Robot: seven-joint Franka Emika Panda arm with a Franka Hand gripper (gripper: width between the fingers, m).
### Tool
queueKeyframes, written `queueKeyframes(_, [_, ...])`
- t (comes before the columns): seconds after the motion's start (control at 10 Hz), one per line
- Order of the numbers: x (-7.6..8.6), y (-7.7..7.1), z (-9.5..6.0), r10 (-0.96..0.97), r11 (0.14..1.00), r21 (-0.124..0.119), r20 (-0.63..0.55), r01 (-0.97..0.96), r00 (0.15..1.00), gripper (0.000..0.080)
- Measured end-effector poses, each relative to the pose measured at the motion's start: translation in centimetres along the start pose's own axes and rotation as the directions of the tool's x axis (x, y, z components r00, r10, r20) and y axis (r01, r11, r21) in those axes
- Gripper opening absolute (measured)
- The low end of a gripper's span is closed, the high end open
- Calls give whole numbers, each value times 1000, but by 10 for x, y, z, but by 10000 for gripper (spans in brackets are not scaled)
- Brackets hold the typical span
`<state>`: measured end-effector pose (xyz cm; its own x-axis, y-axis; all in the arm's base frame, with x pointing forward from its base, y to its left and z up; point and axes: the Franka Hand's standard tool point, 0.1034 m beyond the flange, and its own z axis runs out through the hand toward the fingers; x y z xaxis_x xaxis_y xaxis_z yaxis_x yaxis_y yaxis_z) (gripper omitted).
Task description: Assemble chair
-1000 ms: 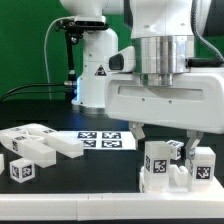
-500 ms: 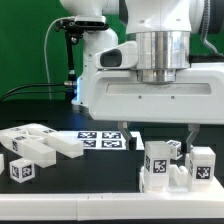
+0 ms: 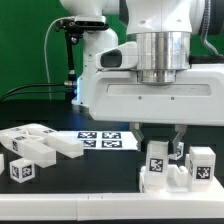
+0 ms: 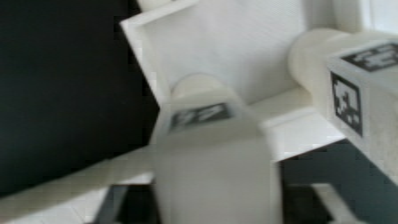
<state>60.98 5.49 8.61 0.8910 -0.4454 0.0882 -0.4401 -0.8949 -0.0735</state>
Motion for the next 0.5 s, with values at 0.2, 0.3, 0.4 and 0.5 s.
queueKeyframes(0.2, [2, 1, 1, 205, 979, -2, 0, -205, 979, 284])
queueKeyframes(0.3, [3, 2, 1, 312, 950, -3, 3, -312, 950, 284])
queueKeyframes(0.4, [3, 4, 1, 505, 863, 1, 13, -505, 863, 284])
queueKeyframes(0.5, [3, 5, 2, 662, 749, 3, 20, -662, 749, 284])
